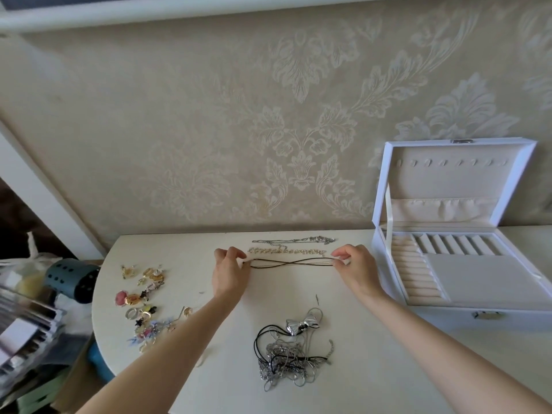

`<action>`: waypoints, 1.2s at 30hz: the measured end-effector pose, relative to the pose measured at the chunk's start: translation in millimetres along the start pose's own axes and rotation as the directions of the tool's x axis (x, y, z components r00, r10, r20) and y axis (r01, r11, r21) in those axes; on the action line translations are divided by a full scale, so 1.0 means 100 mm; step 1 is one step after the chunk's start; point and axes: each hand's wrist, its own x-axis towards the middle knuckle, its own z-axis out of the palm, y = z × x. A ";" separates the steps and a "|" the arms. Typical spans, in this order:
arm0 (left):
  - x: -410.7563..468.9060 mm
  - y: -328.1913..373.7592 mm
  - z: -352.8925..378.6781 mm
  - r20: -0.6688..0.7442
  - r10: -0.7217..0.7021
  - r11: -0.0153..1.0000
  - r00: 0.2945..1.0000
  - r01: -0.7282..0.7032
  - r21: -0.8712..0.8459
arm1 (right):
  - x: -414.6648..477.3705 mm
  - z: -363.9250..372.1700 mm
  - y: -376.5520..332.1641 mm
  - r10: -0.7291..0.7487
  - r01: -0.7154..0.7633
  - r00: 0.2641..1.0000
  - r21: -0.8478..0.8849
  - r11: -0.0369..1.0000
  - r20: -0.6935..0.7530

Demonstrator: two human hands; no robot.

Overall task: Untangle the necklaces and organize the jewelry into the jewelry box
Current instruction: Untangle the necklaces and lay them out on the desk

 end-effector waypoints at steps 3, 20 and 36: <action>-0.23 -0.03 -0.07 -0.003 0.085 0.996 0.996 -0.085 -0.035 | -0.27 -0.11 -0.05 -0.061 0.055 0.995 0.064 0.996 0.083; -1.05 -0.06 -0.26 0.469 0.343 0.939 0.814 -0.302 -0.164 | -0.92 -0.10 -0.20 -0.245 0.335 0.847 -0.115 0.935 0.472; -1.06 -0.05 -0.16 0.447 0.347 0.931 0.824 -0.360 -0.059 | -0.82 -0.26 -0.28 -0.027 -0.224 0.895 0.502 0.835 0.445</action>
